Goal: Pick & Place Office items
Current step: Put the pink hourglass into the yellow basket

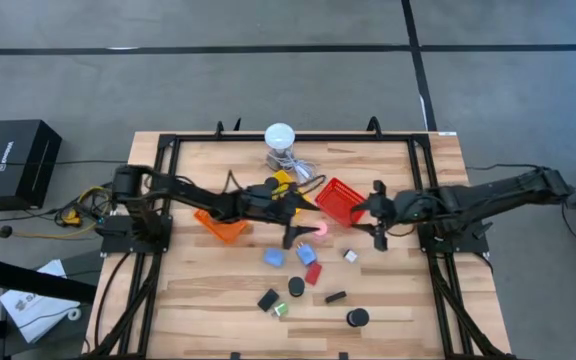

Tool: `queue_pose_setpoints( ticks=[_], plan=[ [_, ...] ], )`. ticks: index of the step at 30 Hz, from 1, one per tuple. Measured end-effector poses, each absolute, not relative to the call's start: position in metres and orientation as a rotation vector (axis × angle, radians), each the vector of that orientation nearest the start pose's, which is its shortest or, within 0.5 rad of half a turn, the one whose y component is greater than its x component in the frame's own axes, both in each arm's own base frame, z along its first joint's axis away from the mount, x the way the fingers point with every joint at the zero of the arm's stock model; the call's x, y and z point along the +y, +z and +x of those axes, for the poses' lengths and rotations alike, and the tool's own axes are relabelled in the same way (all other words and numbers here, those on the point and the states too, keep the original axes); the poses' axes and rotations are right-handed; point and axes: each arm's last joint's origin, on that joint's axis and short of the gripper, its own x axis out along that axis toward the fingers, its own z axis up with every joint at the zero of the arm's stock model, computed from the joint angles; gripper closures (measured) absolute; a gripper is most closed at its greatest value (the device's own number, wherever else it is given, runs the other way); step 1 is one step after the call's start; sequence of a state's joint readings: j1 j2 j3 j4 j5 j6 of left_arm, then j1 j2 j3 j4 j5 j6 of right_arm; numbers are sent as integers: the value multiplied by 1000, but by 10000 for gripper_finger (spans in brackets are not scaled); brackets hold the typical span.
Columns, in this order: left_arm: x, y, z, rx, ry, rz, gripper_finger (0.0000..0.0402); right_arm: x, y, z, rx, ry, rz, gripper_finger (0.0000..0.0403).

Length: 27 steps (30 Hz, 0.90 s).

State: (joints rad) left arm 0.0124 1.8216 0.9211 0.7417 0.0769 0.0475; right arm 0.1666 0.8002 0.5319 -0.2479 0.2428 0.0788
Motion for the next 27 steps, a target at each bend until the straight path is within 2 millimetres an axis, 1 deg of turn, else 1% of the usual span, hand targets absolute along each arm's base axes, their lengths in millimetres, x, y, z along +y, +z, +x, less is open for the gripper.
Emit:
queue_pose_setpoints(
  ticks=[2,5,7,9,13,15,21,23,27],
  plan=[
    [3,183,391,163,-69,40,121,19,230,163,491,-103,-24,191],
    [3,168,401,198,-70,39,115,15,220,157,497,-123,-24,191],
    [3,154,405,237,-70,37,115,11,214,153,507,-140,-18,191],
    [3,144,409,258,-71,38,116,9,215,153,493,-155,-10,191],
    [3,131,410,289,-71,37,116,4,215,152,490,-181,-1,191],
    [3,128,410,302,-71,37,116,2,215,152,488,-193,2,191],
    [3,130,410,294,-70,38,120,0,215,152,490,-209,6,191],
    [3,129,410,300,-70,38,131,0,215,152,490,-209,6,191],
    [6,128,410,308,-64,33,167,0,215,152,490,-209,6,191]
  ],
)
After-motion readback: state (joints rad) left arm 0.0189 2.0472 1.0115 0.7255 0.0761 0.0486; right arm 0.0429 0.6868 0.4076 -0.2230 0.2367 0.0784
